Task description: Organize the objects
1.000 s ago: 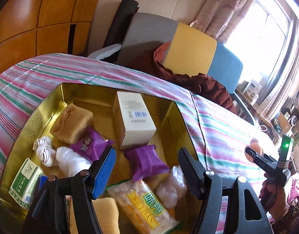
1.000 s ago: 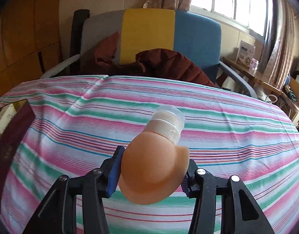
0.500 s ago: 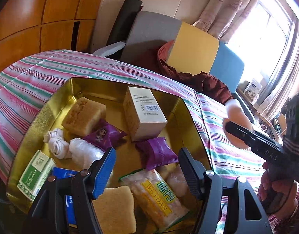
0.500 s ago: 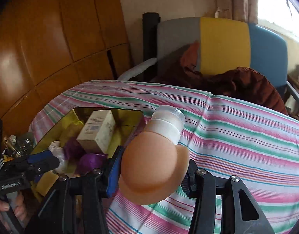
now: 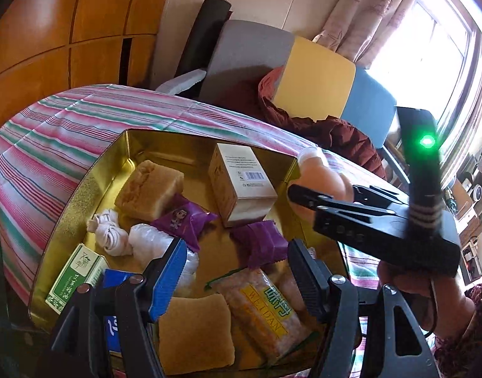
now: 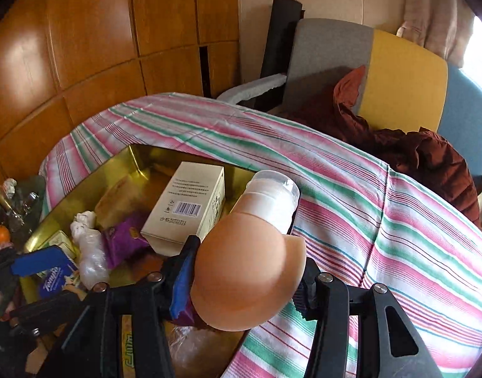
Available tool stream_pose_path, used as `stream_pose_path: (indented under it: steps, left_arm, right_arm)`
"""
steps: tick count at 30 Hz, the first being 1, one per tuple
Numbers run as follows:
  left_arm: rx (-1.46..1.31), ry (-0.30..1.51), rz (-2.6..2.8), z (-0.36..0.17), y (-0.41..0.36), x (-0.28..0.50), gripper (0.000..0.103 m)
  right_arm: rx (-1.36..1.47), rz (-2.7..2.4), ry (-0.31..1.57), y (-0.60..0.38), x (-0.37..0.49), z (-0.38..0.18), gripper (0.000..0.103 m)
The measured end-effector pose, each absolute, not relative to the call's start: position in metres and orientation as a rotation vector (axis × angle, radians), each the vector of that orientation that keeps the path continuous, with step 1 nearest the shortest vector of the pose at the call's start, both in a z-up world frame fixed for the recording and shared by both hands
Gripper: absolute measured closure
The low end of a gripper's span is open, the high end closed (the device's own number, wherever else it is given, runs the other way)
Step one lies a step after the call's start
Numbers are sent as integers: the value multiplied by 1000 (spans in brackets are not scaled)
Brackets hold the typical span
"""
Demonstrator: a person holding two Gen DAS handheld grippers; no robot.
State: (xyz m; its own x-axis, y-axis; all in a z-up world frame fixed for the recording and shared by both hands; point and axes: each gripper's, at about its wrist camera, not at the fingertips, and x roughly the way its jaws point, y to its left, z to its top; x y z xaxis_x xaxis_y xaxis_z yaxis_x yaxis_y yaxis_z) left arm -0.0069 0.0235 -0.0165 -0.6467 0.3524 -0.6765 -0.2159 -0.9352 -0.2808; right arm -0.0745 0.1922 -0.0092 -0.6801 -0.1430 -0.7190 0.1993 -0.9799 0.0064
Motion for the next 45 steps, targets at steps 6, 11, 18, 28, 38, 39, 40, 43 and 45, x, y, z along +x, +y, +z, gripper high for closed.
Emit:
stream_pose_path:
  steps: [6,11,18,28,38,39,40,43,45]
  left_arm:
    - [-1139,-245,2591,-18,23,-6,36]
    - [-1155,-234,2602,-19,23,-6,36]
    - [-1175,-186,2664,-14,21,-2,36]
    - [-1218,-112,2747,-7,7,9,36]
    - [-1183,-83,2844,4,-6,18,36]
    - [-1180,-71,2858,5,-6,19,36]
    - [-1179,-63,2866,5,-6,19,36]
    - [-1175,-52,2875,7,-6,21,36]
    - [-1183,-74,2870,7,-8,20,36]
  right_arm:
    - [1164,-2746,134,191,-81,-17,40]
    - [1117,-2787,74,201,-67,-9,33]
    - [1136,-2814,-149,215,-38,0,15]
    - [1240,-2785,-239,194,-9,9,0]
    - [1325,-2866,-185,173,3,18,0]
    - [1331,-2870,-184,172,4,18,0]
    - [1335,-2875,-184,171,5,19,0]
    - [1341,-2895,-186,169,8,20,0]
    - [1357,-2915,-188,168,9,20,0]
